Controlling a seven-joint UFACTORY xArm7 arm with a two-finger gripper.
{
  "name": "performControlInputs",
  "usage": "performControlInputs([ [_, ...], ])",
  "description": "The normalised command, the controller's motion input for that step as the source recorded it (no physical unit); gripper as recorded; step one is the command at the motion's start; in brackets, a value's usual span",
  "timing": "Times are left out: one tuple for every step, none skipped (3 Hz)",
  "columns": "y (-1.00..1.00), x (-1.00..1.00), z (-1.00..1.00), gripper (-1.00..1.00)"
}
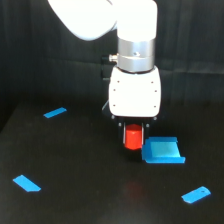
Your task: Pick up the red object from the table
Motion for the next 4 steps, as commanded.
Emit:
performControlInputs([
  [-0.09,-0.04,1.0,-1.0],
  [-0.03,0.02,0.95,-1.0],
  [-0.05,0.01,1.0,-0.97],
  [-0.06,0.03,0.85,-1.0],
])
